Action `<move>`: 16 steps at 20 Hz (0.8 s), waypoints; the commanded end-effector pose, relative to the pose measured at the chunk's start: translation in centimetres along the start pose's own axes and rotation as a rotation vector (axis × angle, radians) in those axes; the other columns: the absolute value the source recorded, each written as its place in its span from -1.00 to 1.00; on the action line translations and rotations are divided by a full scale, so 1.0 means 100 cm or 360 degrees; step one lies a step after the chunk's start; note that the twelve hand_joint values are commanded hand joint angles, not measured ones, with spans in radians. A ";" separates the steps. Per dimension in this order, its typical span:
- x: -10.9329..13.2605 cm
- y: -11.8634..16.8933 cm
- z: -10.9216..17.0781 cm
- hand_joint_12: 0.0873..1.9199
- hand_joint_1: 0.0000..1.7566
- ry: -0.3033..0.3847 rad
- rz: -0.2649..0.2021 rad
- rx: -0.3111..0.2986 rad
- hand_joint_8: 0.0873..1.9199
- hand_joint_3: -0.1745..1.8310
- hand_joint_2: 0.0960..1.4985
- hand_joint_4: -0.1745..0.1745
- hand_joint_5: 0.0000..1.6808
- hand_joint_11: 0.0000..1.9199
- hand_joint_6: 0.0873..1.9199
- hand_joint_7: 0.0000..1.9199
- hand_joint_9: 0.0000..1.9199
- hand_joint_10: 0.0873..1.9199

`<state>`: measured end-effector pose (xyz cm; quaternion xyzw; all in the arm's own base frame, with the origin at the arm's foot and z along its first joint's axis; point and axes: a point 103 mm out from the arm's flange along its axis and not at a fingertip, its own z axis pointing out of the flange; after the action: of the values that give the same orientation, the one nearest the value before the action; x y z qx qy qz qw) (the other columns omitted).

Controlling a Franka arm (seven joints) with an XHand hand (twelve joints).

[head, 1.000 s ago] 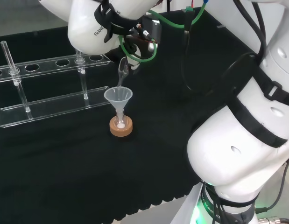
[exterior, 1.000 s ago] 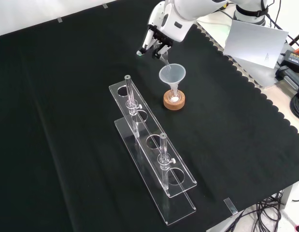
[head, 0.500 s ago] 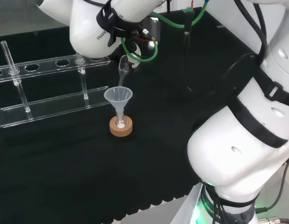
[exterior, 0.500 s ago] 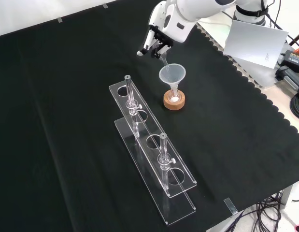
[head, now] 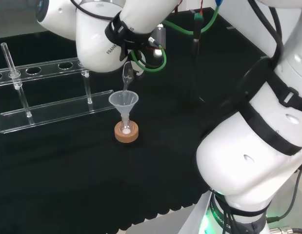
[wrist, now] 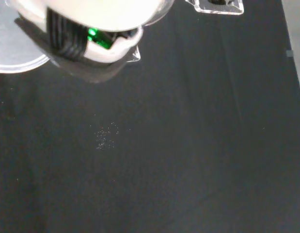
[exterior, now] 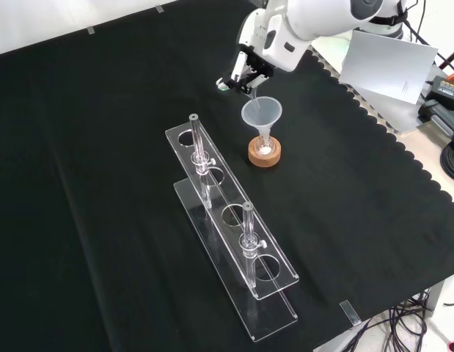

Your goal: Pour all the NaCl from the weighing funnel into the round-bottom flask.

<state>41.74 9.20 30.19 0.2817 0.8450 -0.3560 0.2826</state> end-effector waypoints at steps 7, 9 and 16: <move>-0.006 -0.002 -0.004 0.40 0.31 -0.0056 0.0044 -0.0038 -1.00 -0.20 -0.28 1.00 0.86 -1.00 -1.00 0.75 0.09 -0.92; -0.010 -0.002 -0.003 0.40 0.31 0.0068 0.0104 -0.0005 -1.00 -0.20 -0.28 1.00 0.86 -1.00 -1.00 0.75 0.09 -0.92; -0.018 -0.009 0.007 0.37 0.31 0.0332 0.0211 -0.0006 -1.00 -0.19 -0.29 1.00 0.87 -1.00 -1.00 0.75 0.09 -0.93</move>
<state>42.25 8.64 31.21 0.3414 0.8470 -0.3210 0.2508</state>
